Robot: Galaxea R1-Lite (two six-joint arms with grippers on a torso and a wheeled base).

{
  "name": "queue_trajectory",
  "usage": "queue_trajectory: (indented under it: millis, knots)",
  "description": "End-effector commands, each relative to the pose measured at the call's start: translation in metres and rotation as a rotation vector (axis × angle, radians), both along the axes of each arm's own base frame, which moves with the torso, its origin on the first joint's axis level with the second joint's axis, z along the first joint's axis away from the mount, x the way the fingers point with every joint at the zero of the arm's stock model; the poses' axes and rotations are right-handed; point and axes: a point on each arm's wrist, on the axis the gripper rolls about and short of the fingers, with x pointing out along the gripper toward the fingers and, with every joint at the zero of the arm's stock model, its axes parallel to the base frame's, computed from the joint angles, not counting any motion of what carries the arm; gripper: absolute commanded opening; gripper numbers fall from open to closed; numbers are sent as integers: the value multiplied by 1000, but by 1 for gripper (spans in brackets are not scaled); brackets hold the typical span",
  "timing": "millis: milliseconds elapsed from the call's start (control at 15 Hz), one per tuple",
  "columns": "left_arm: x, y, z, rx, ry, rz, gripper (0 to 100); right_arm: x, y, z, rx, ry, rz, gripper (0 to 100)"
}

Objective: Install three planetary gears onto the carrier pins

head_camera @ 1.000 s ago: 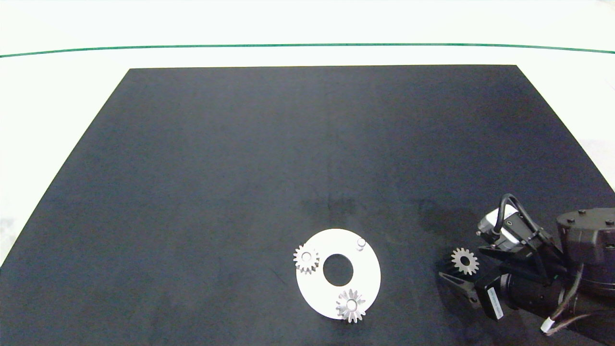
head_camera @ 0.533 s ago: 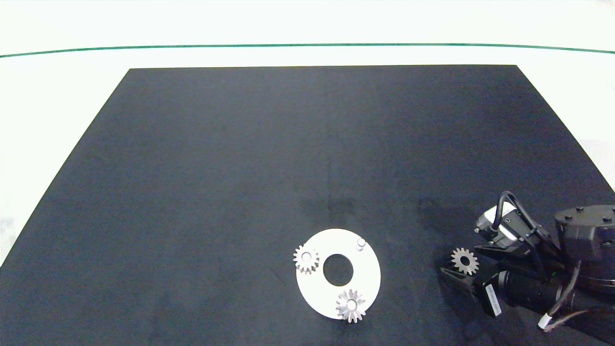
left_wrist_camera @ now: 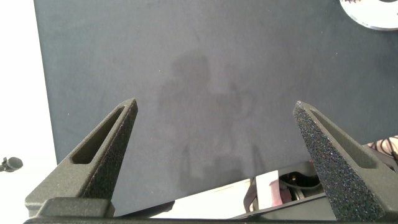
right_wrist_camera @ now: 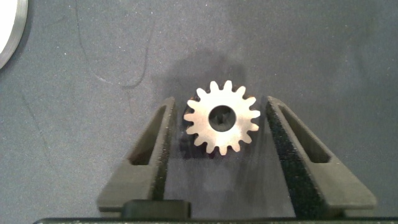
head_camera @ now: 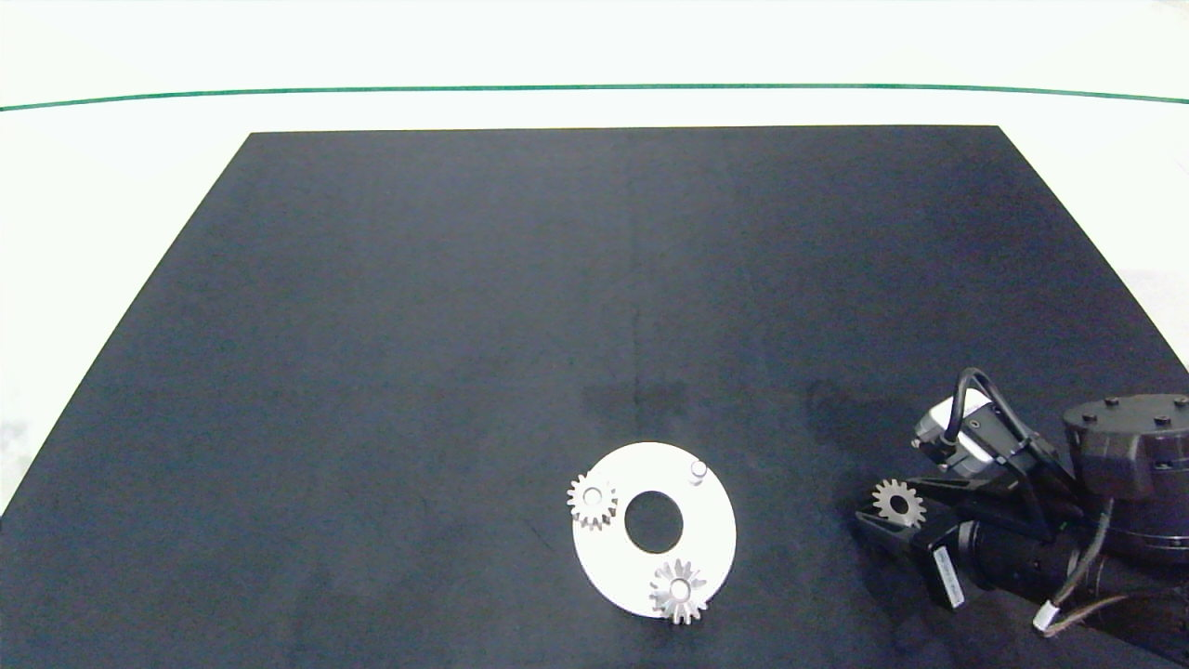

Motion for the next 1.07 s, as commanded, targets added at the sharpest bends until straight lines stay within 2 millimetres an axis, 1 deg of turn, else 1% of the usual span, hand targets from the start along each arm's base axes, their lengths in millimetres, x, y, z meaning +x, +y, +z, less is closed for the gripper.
queue_trajectory:
  millis: [67, 400, 1067]
  knots:
    - [0, 0, 0, 2, 2, -1, 100, 0, 0, -1, -1, 5, 0, 51]
    - [0, 0, 1, 2, 2, -2, 100, 1, 0, -3, -4, 10, -3, 42]
    - [0, 0, 0, 2, 5, -4, 100, 2, 0, -3, -6, 8, -3, 21]
